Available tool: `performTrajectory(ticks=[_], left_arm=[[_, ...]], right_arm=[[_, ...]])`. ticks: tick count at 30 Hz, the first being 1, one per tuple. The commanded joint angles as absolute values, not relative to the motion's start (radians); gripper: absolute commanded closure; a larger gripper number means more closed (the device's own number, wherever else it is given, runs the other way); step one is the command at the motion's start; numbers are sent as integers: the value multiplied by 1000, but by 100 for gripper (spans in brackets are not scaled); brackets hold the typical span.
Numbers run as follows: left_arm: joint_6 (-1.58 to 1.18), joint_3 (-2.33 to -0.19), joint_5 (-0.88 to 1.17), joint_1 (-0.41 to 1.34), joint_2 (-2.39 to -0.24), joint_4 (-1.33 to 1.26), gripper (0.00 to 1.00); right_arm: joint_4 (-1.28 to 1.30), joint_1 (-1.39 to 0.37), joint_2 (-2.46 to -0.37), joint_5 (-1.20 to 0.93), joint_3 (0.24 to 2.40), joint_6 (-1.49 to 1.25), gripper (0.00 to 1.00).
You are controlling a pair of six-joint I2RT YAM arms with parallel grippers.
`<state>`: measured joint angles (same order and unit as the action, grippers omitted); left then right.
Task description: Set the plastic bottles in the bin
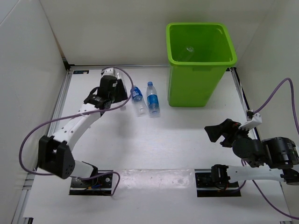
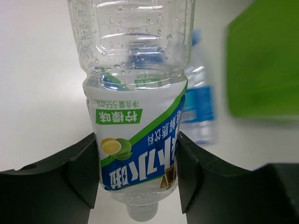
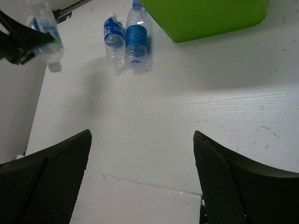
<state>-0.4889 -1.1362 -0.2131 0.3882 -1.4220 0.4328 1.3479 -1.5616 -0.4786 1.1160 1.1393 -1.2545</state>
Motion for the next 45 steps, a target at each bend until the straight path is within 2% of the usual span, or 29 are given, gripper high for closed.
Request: performTrajectory(ticks=[1, 6, 8, 12, 13, 23, 29, 30, 32, 34, 35, 36, 37, 45], left_arm=[[-416, -1225, -218, 451, -1303, 214, 51], [-347, -1409, -134, 485, -1339, 114, 50], [-318, -1500, -40, 497, -1397, 80, 50], [-296, -1566, 83, 521, -1472, -193, 49], [-287, -1577, 77, 537, -1480, -240, 45], [-170, -1985, 43, 689, -1750, -239, 44], [-129, -2238, 23, 758, -1922, -175, 35], [-132, -2294, 25, 761, -1984, -160, 29], [-140, -2411, 25, 772, -2029, -51, 26], [-150, -2530, 26, 773, -2124, -6, 18], [-170, -2537, 25, 773, -2141, -3, 15], [-169, -2536, 23, 772, -2148, -8, 5], [-172, -2513, 14, 772, -2152, -12, 1], [-175, -2447, 11, 750, -2083, 42, 0]], right_arm=[[1646, -1563, -474, 1152, 1152, -1284, 10], [1646, -1566, -476, 1150, 1154, -1284, 10], [1647, -1566, -476, 1150, 1154, -1284, 10], [1647, -1577, -476, 1149, 1154, -1284, 10], [1647, -1578, -472, 1150, 1152, -1284, 10], [1647, -1580, -474, 1149, 1152, -1285, 10], [1646, -1582, -471, 1149, 1152, -1285, 10], [1647, -1582, -469, 1149, 1149, -1287, 10], [1646, -1585, -468, 1151, 1150, -1287, 10], [1647, -1588, -468, 1149, 1150, -1286, 10], [1647, -1591, -468, 1149, 1149, -1289, 10], [1646, -1592, -469, 1152, 1150, -1289, 10], [1649, -1591, -469, 1151, 1150, -1287, 10], [1646, -1595, -468, 1150, 1150, -1287, 10]])
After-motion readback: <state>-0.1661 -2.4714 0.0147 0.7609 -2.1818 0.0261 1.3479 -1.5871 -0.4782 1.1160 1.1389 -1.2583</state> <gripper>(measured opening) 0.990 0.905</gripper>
